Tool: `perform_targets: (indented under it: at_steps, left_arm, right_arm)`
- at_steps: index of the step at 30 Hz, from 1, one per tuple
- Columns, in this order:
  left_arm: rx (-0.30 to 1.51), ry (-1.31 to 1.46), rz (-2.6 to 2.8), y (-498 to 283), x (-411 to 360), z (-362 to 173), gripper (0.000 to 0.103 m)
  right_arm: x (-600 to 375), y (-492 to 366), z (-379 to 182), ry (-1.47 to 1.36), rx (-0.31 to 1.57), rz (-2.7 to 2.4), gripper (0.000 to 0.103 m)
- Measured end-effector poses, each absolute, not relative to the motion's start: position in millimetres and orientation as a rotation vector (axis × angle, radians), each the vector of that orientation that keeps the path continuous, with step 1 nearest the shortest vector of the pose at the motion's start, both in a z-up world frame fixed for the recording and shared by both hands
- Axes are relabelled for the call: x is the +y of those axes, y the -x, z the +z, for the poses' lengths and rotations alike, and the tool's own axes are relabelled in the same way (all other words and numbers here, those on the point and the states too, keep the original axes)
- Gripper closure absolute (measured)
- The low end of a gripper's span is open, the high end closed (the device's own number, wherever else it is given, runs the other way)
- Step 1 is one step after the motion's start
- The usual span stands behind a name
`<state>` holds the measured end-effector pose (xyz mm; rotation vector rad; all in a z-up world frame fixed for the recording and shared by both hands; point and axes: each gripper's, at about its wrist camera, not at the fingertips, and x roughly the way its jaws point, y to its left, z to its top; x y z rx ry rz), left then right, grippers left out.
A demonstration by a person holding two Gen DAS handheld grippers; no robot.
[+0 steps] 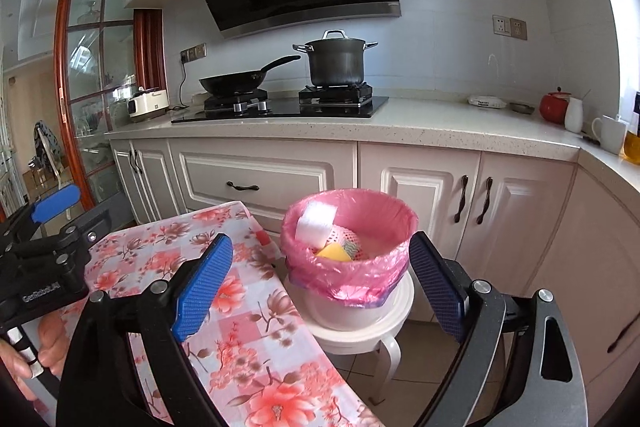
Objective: Collect trash
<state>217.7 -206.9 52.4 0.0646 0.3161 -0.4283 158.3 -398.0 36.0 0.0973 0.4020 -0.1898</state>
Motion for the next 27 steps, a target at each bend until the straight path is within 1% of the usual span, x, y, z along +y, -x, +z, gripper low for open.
perform_targets:
  at_steps: [12, 27]
  left_arm:
    - [0.375, -0.05, -0.431, -204.4, -195.3, 30.5, 0.005]
    - [0.403, -0.061, -0.424, -203.2, -194.6, 20.3, 0.005]
  right_arm:
    - [-396.8, -150.1, 23.2, -0.09, 0.422, -0.199, 0.019]
    - [-390.8, -150.7, 13.5, -0.075, 0.44, -0.195, 0.019]
